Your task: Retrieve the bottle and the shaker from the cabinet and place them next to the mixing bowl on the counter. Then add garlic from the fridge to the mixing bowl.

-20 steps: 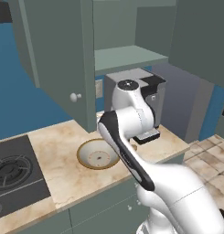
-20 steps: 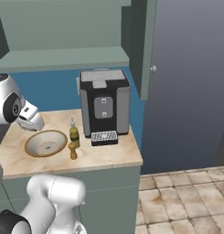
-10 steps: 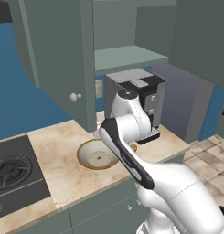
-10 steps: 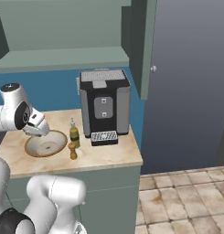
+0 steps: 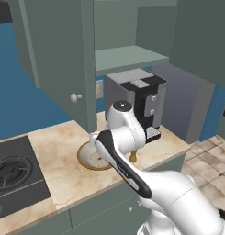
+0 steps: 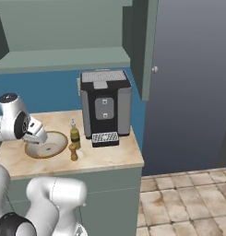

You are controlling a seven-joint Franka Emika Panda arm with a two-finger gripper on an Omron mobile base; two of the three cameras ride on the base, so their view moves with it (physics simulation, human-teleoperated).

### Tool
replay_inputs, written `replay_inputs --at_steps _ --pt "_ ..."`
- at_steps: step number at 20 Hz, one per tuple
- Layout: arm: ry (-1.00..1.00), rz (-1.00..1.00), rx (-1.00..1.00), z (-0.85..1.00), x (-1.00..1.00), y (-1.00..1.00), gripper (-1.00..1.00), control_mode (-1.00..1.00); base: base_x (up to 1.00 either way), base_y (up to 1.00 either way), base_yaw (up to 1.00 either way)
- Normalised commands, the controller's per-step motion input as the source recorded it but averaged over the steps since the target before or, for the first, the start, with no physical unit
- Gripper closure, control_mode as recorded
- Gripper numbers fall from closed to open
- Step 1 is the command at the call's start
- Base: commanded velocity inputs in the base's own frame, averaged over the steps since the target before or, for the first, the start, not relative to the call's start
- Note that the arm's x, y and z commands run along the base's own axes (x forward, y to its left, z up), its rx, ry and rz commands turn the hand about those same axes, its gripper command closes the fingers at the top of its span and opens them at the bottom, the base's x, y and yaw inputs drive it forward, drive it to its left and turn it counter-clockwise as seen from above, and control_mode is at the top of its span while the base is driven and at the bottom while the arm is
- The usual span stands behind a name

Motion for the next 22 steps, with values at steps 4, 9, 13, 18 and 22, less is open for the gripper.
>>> replay_inputs --at_steps 4,9,13,18,22 --pt "-0.02 -0.04 -0.01 -0.14 0.45 0.07 1.00 -1.00 0.00 0.00 0.00" --pt "0.00 -0.04 -0.01 -0.03 0.36 0.01 1.00 -1.00 0.00 0.00 0.00" --pt "0.00 -0.01 0.00 -0.02 0.29 0.07 1.00 -1.00 0.00 0.00 0.00" --pt "0.00 0.00 0.00 -0.30 0.21 0.03 1.00 -1.00 0.00 0.00 0.00" --pt "0.00 0.00 0.00 -0.64 0.14 0.00 1.00 -1.00 0.00 0.00 0.00"
